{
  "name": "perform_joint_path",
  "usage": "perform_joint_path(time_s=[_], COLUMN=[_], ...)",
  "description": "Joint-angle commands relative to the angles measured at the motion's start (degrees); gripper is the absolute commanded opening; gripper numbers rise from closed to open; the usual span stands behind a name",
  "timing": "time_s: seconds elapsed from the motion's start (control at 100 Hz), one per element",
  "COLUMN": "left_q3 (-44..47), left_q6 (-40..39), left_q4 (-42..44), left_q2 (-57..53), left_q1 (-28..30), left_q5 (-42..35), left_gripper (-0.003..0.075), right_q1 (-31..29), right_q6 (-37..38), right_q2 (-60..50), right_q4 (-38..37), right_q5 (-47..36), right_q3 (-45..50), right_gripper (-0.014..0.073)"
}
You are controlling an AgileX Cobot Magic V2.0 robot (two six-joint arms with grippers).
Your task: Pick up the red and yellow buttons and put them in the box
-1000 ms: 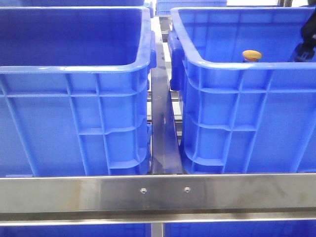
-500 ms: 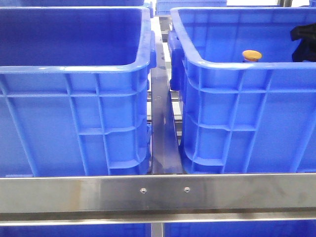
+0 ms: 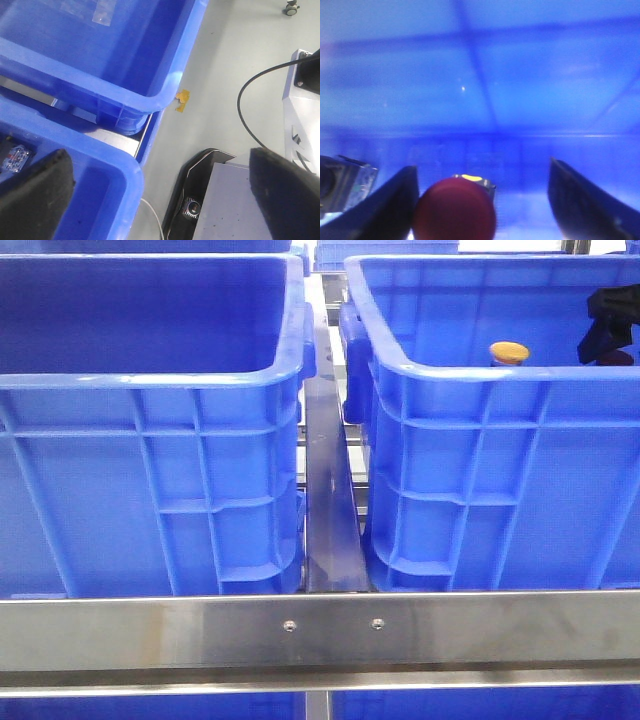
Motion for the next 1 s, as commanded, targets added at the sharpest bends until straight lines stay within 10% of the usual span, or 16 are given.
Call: perform_joint_path(time_s=[0.0, 0.2, 0.5, 0.67, 0.99], left_q3=[-2.0, -2.0, 1.1, 8.3, 26.2], left_q6=[-0.5, -3.3, -17.6, -18.8, -21.7], left_q4=[-2.7, -1.5, 6.1, 7.3, 8.8], left_q2=[-2.0, -2.0, -2.4, -6.2, -19.3], left_q1=[0.1, 0.1, 0.1, 0.0, 0.0], left_q5=[-2.0, -3.4, -11.5, -19.6, -39.7], left_gripper=[0.0670, 0.0638, 0.0314, -0.0022, -0.0020], right_q1=[-0.1, -0.1, 0.4, 0.4, 0.4], right_q6=[-0.7, -0.7, -0.7, -0.7, -0.7], right_q2=[-4.0, -10.2, -26.4, -36.5, -54.2], right_q4=[1.8, 1.9, 2.7, 2.7, 2.7], right_q5=[0.1, 0.6, -0.1, 0.0, 0.1], right_q3=[-2.0, 2.1, 15.5, 21.6, 31.0], right_gripper=[0.0575, 0.0475, -0.0073, -0.0064, -0.0064])
